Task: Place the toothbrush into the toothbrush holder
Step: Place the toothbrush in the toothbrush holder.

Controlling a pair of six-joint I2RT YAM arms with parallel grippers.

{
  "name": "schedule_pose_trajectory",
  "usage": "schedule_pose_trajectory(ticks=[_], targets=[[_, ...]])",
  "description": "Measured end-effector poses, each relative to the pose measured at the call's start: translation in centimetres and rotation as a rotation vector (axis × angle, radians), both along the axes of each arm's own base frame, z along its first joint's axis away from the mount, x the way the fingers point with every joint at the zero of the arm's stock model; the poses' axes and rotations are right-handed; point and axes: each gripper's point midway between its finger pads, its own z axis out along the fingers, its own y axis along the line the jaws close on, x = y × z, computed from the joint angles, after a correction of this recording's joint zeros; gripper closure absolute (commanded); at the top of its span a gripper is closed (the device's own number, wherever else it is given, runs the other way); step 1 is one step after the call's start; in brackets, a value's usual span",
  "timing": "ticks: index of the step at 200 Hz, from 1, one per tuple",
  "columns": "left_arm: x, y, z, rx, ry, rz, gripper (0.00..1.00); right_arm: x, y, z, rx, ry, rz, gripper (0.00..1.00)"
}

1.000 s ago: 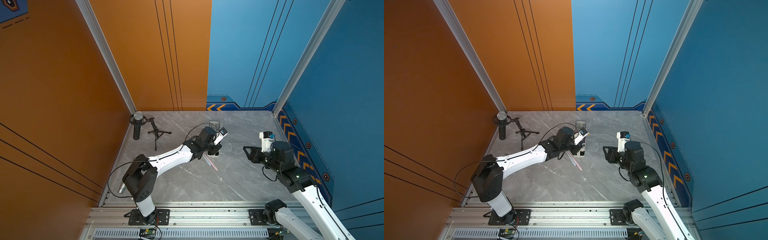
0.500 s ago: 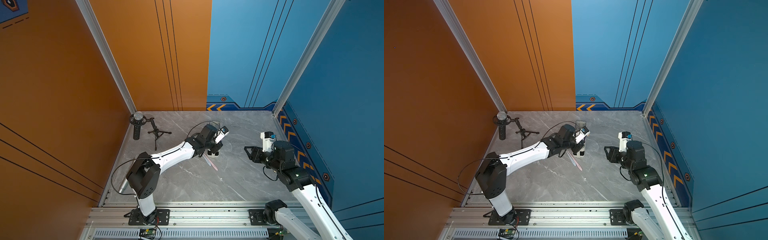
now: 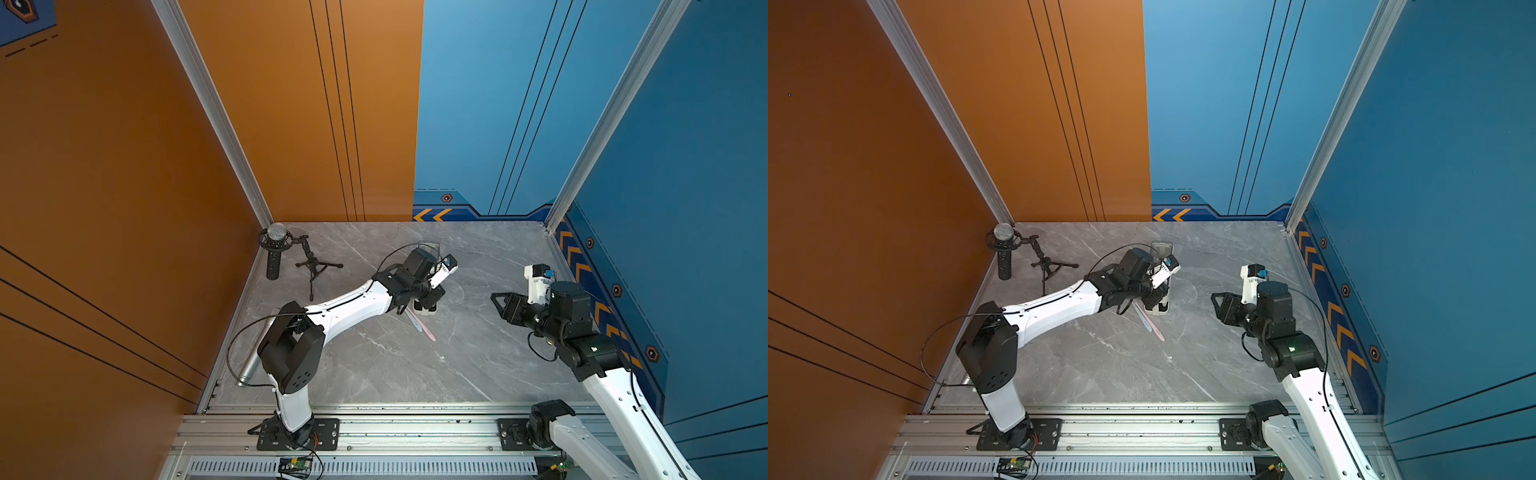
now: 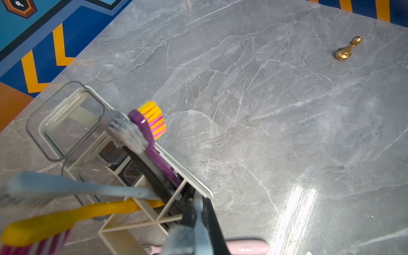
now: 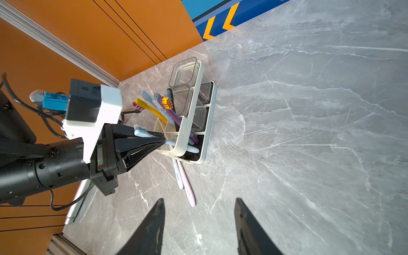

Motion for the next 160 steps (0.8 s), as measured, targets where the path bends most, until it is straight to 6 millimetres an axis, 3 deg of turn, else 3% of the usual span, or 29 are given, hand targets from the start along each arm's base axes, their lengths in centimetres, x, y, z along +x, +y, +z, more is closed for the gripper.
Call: schedule_pose_trajectory(ticks=[14, 32, 65, 160], targets=[[0.0, 0.0, 0.0, 0.001, 0.001, 0.0, 0.95, 0.0, 0.1, 0.0, 0.004, 0.001, 0.004, 0.49], [0.0, 0.0, -0.1, 0.002, 0.001, -0.001, 0.75, -0.1, 0.2, 0.0, 0.008, 0.002, 0.011, 0.48], [-0.3, 0.0, -0.2, 0.017, -0.002, -0.015, 0.61, -0.1, 0.2, 0.0, 0.009, 0.002, 0.012, 0.46], [-2.8, -1.8, 0.5, 0.031, -0.03, -0.068, 0.55, 0.2, 0.9, -1.4, 0.018, 0.059, 0.048, 0.45]])
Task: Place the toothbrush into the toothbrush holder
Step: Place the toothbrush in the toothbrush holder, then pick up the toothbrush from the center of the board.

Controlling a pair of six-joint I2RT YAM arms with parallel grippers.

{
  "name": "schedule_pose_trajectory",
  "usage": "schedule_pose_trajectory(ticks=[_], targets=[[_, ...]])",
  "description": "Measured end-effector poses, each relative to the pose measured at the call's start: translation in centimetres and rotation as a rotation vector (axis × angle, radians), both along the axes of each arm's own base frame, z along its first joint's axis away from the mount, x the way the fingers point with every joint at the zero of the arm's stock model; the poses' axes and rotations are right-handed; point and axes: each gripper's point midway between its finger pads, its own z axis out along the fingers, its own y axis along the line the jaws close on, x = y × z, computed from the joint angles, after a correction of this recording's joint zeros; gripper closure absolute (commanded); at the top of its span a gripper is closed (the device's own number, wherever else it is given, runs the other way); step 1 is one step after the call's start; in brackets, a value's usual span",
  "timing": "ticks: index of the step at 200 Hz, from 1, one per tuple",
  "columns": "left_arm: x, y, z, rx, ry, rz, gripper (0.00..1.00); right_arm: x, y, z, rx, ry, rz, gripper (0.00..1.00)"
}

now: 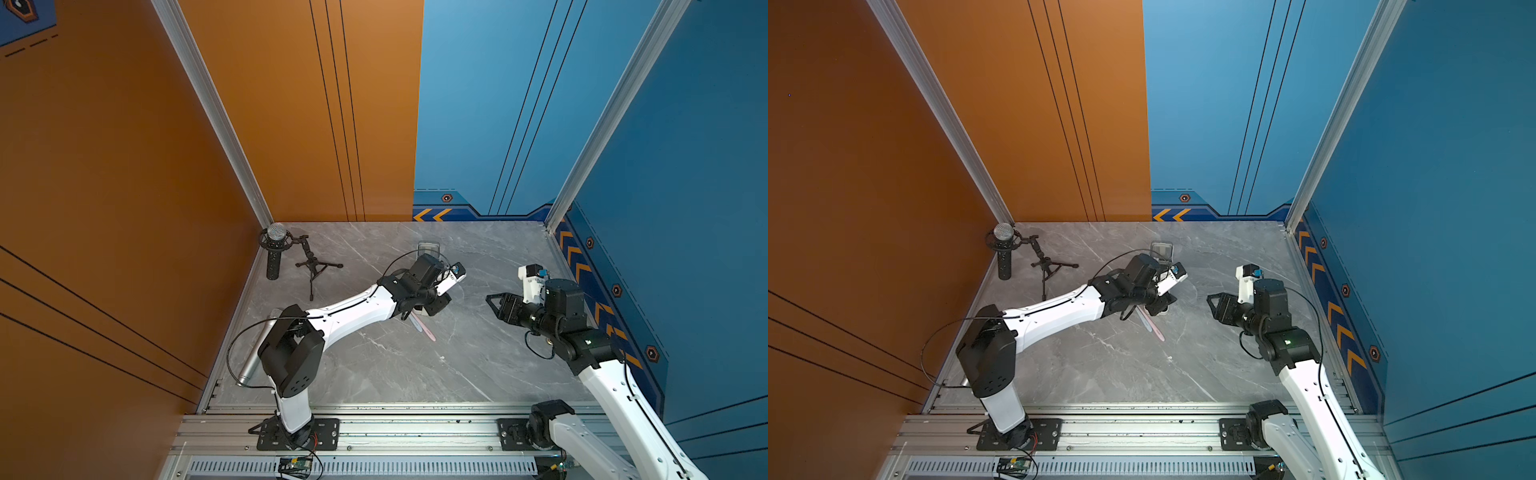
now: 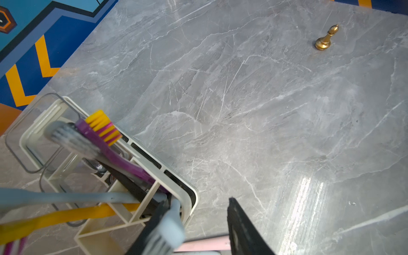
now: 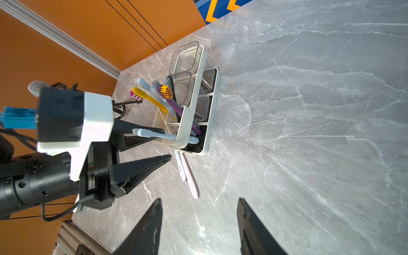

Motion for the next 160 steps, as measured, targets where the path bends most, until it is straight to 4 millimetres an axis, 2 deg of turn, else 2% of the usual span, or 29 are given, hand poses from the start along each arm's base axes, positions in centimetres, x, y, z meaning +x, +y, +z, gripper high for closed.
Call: schedule_pose_trajectory(ticks=[31, 59, 83, 115, 160], targets=[[-0.8, 0.1, 2.8, -0.024, -0.057, 0.009, 0.54, 0.2, 0.5, -1.1, 0.003, 0.044, 0.023, 0.47], [-2.4, 1.8, 6.4, -0.109, -0.124, 0.047, 0.49, 0.0, 2.5, -3.4, -0.023, 0.119, 0.105, 0.47], [-3.8, 4.0, 8.2, -0.183, -0.142, 0.095, 0.48, -1.0, 4.8, -4.4, -0.074, 0.13, 0.193, 0.47], [-5.1, 7.2, 8.8, -0.242, -0.149, 0.185, 0.47, -2.4, 7.8, -6.3, -0.185, 0.152, 0.301, 0.47], [-7.1, 13.2, 10.6, -0.354, -0.186, 0.353, 0.45, -3.8, 11.2, -11.4, -0.401, 0.231, 0.41, 0.47]])
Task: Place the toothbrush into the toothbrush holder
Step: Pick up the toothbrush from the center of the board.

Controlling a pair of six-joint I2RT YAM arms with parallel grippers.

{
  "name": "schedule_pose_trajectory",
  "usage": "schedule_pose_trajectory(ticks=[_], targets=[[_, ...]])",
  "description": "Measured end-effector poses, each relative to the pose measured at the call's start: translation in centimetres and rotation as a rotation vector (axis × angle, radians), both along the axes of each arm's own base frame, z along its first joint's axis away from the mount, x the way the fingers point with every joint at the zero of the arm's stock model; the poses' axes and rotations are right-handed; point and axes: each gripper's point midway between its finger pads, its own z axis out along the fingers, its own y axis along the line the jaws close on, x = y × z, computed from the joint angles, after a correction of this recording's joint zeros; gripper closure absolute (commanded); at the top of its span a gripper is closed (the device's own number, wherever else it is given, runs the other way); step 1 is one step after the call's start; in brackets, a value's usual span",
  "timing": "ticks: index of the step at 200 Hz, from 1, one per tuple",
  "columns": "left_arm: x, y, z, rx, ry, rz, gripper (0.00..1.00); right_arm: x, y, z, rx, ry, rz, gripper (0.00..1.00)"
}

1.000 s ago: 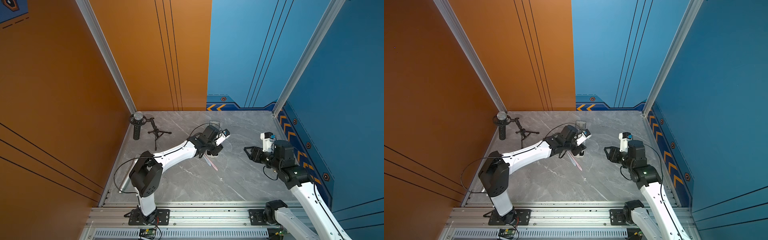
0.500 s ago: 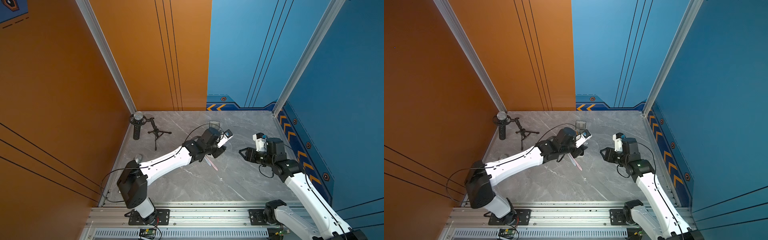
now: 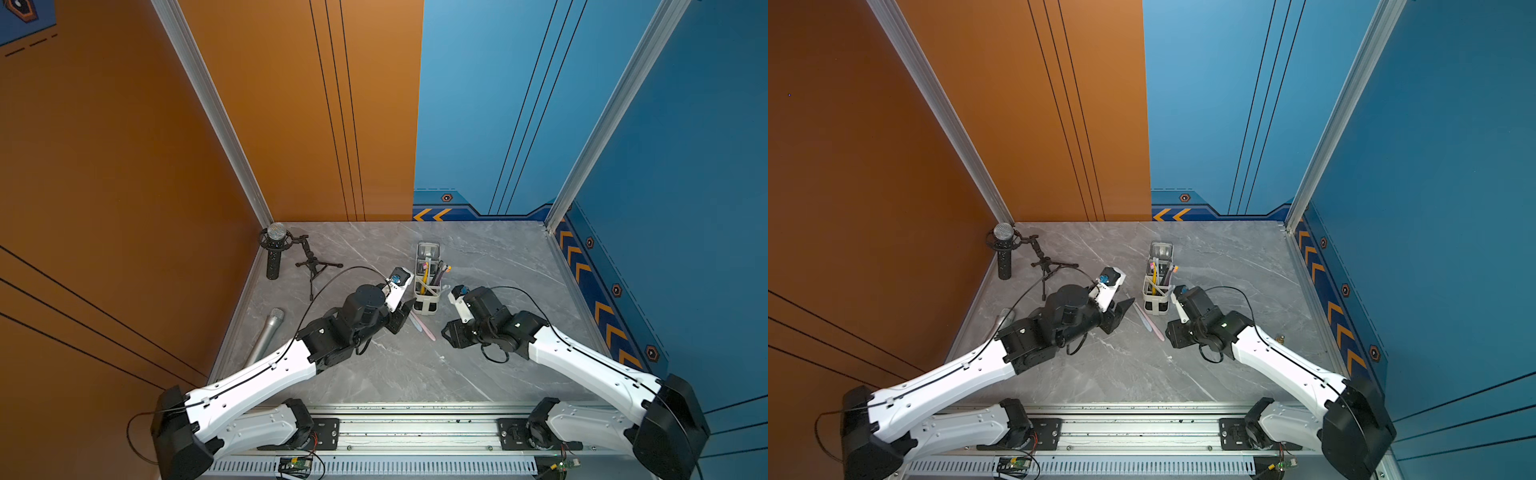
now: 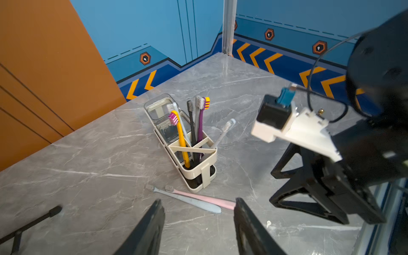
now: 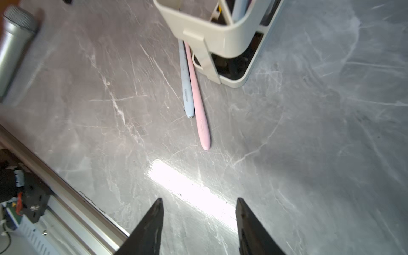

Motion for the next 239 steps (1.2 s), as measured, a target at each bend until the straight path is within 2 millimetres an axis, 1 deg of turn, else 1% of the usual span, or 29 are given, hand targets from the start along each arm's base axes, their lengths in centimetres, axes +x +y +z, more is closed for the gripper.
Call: schedule_pose_trajectory(ticks=[19, 33, 50, 76, 94, 130, 160, 181, 217, 239], targets=[[-0.5, 1.8, 0.6, -0.047, -0.012, 0.046, 0.44, 0.0, 0.5, -2.1, -0.087, 0.018, 0.02, 0.48], [-0.8, 2.7, 0.5, -0.065, -0.012, 0.072, 0.43, 0.2, 0.7, -3.3, -0.141, 0.022, 0.027, 0.49], [-1.0, 3.8, -0.5, -0.071, 0.001, 0.1, 0.43, 0.8, 0.9, -4.2, -0.195, 0.016, 0.029, 0.56], [-1.0, 5.1, -2.2, -0.059, 0.028, 0.139, 0.43, 1.8, 2.0, -5.3, -0.247, 0.014, 0.041, 0.56], [-0.9, 5.7, -3.0, -0.055, 0.042, 0.159, 0.43, 2.3, 2.6, -6.1, -0.278, 0.015, 0.052, 0.56], [-0.5, 6.5, -3.8, -0.058, 0.06, 0.19, 0.43, 3.3, 3.5, -6.9, -0.304, 0.022, 0.066, 0.56], [-0.4, 7.1, -3.9, -0.069, 0.061, 0.204, 0.42, 3.9, 4.1, -7.3, -0.31, 0.025, 0.071, 0.58], [-0.3, 7.4, -3.7, -0.077, 0.06, 0.209, 0.42, 4.0, 4.3, -7.7, -0.316, 0.034, 0.08, 0.61], [-0.1, 7.7, -3.6, -0.088, 0.064, 0.219, 0.42, 4.2, 4.0, -8.2, -0.321, 0.051, 0.07, 0.63], [-0.1, 7.9, -4.0, -0.088, 0.073, 0.222, 0.42, 4.3, 3.8, -8.6, -0.325, 0.061, 0.066, 0.66]])
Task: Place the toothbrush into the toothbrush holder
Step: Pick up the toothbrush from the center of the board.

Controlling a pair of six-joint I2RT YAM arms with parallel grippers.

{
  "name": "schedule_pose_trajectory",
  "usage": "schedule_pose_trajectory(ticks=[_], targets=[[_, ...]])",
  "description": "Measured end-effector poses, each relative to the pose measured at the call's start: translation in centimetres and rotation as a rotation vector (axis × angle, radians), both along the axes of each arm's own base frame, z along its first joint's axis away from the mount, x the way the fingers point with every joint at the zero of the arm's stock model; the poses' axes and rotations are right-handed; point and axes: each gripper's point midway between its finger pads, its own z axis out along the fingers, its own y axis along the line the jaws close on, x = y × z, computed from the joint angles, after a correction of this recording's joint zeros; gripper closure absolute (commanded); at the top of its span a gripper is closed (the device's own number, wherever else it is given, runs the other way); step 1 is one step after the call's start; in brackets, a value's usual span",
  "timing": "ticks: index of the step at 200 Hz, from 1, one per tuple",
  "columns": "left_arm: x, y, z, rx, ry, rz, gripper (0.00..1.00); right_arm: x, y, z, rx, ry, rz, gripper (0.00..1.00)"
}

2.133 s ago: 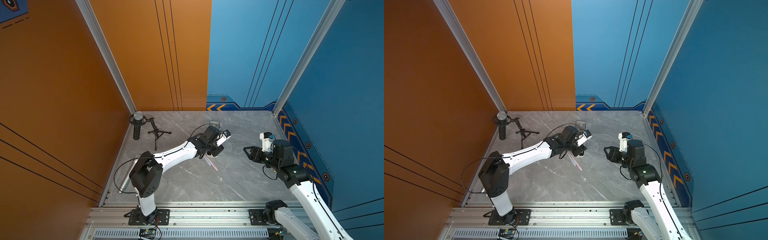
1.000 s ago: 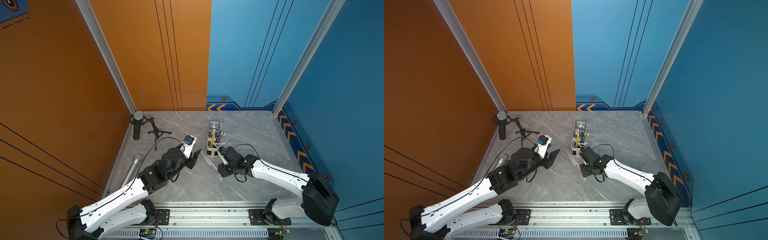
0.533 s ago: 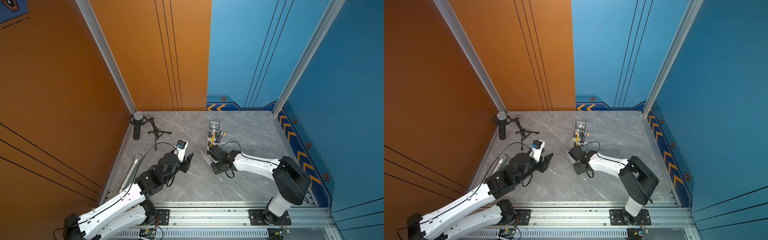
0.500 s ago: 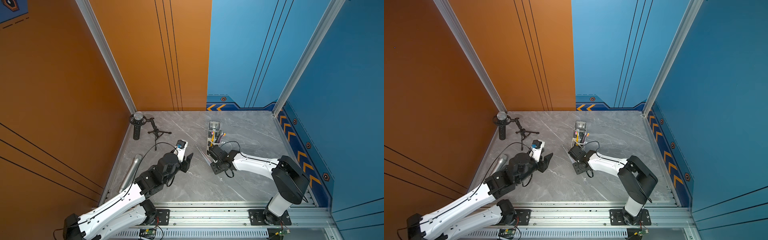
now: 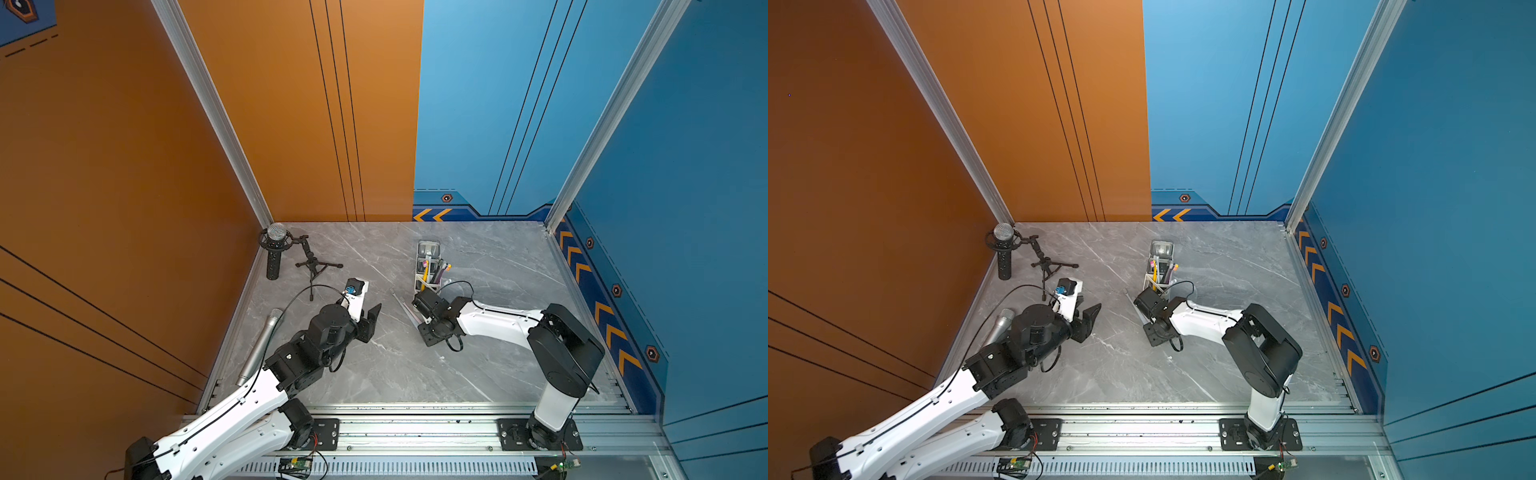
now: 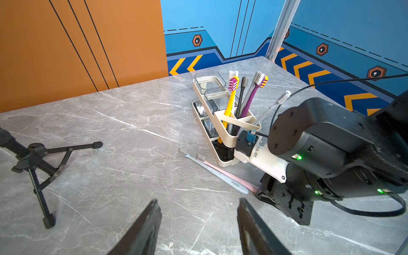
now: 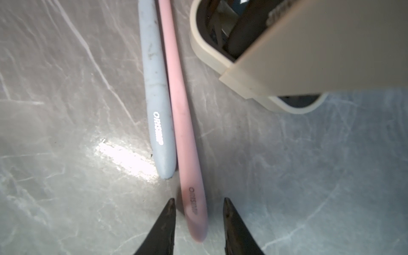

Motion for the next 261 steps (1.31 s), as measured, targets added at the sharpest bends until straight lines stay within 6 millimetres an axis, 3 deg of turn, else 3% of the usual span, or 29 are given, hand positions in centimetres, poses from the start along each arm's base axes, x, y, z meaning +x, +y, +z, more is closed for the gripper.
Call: schedule_pose_trajectory(ticks=[83, 123, 178, 231, 261], targets=[[-0.1, 0.2, 0.0, -0.023, 0.009, -0.004, 0.42, -0.2, 0.2, -0.2, -0.003, 0.002, 0.008, 0.75], [0.0, 0.4, 0.1, -0.028, 0.007, 0.0, 0.41, -0.4, 0.5, -0.3, -0.004, -0.001, 0.02, 0.86], [0.1, 0.6, 0.3, -0.037, 0.004, 0.005, 0.41, -0.5, 0.6, -0.3, -0.005, -0.01, 0.028, 0.91], [0.2, 0.8, 0.3, -0.05, 0.012, 0.013, 0.41, -2.3, 0.7, 0.0, 0.0, -0.013, 0.067, 0.93], [0.6, 0.5, -0.7, -0.059, 0.053, 0.019, 0.4, -2.9, 1.4, 1.6, 0.033, -0.042, 0.093, 0.94]])
